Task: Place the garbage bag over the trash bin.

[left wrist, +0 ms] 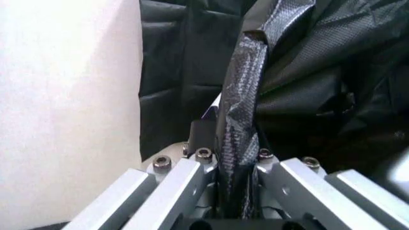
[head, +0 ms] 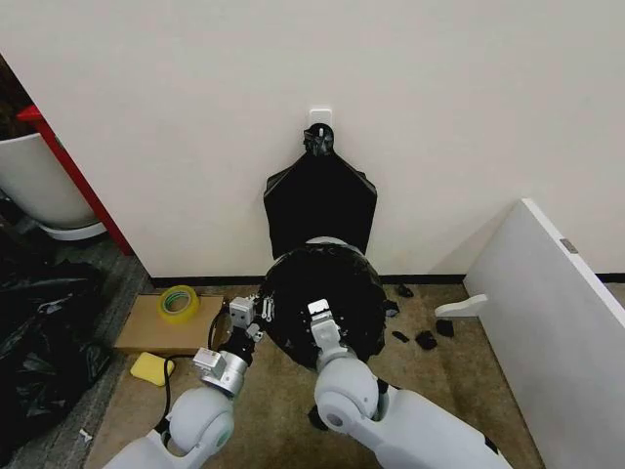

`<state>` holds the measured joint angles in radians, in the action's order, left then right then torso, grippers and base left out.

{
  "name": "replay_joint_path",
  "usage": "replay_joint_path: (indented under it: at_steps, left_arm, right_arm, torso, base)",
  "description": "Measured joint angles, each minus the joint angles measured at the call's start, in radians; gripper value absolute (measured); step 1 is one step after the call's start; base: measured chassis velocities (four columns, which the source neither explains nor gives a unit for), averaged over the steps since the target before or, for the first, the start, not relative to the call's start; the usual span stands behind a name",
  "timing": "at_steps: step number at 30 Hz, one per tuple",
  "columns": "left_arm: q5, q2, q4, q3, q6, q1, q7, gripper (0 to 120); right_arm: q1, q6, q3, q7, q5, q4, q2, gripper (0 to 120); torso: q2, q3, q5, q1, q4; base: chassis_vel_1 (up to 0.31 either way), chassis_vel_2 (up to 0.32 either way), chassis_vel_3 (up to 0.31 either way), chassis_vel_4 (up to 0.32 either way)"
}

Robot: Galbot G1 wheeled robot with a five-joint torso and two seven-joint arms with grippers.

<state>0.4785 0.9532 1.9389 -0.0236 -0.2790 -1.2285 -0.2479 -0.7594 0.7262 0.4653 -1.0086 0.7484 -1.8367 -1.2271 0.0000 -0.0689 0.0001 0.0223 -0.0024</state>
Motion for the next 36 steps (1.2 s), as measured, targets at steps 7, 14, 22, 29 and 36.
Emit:
replay_joint_path:
  at_steps: [7, 14, 22, 29, 36]
  left_arm:
    - [0.0, -0.005, 0.013, -0.005, -0.005, -0.009, 0.013, 1]
    - [0.001, -0.009, 0.017, -0.015, -0.008, -0.01, 0.015, 1]
    - [0.005, -0.01, 0.006, -0.018, -0.013, -0.003, 0.016, 1]
    - [0.019, -0.01, 0.007, -0.019, -0.013, -0.001, 0.016, 1]
    - [0.025, -0.011, 0.02, -0.018, -0.019, -0.011, 0.039, 1]
  right_arm:
    - [0.053, 0.004, 0.01, -0.011, -0.012, 0.124, -0.026, 0]
    - [0.059, -0.011, 0.017, 0.019, -0.12, 0.168, -0.015, 0]
    - [0.033, -0.084, 0.02, 0.066, -0.135, 0.055, 0.025, 0]
    - [0.013, -0.132, 0.032, 0.094, -0.134, 0.026, 0.033, 0]
    - [0.035, -0.064, 0.027, 0.048, -0.08, 0.091, 0.006, 0]
  torso:
    - [0.0, 0.0, 0.0, 0.0, 0.0]
    - [0.0, 0.0, 0.0001, 0.0, -0.0001]
    - [0.0, 0.0, 0.0, 0.0, -0.0001]
    - [0.0, 0.0, 0.0, 0.0, -0.0001]
    - [0.0, 0.0, 0.0, 0.0, -0.0001]
  base:
    - [0.0, 0.0, 0.0, 0.0]
    - [0.0, 0.0, 0.0, 0.0]
    - [0.0, 0.0, 0.0, 0.0]
    - [0.0, 0.0, 0.0, 0.0]
    - [0.0, 0.0, 0.0, 0.0]
